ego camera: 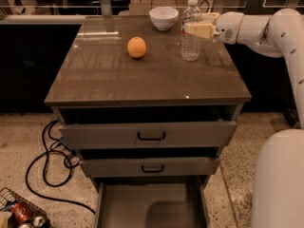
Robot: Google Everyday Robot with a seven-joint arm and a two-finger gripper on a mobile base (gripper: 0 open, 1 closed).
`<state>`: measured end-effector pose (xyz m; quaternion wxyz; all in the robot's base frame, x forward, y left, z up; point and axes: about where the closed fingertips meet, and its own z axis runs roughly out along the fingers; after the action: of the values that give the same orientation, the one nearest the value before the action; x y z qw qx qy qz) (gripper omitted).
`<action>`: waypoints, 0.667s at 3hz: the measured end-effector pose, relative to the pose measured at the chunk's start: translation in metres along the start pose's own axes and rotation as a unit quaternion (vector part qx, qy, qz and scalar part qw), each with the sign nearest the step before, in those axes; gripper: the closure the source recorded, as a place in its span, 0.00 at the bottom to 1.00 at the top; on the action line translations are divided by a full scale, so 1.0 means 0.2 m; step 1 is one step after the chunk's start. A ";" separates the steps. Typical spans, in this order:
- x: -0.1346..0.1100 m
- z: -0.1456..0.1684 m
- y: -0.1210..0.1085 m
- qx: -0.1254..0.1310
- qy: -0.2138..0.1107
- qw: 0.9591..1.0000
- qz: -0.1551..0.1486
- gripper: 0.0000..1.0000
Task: Place water bottle into bottom drawer
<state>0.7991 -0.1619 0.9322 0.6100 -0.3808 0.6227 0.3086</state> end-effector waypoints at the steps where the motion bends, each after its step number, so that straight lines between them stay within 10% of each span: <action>1: 0.00 0.00 0.00 0.000 0.000 1.000 0.000 1.00; 2: -0.04 -0.03 0.04 -0.006 -0.009 1.000 -0.005 1.00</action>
Offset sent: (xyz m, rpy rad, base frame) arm -0.0328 -0.0083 0.0239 0.0234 -0.0478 0.0268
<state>0.7894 -0.1625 0.9410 0.6146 -0.3848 0.6136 0.3126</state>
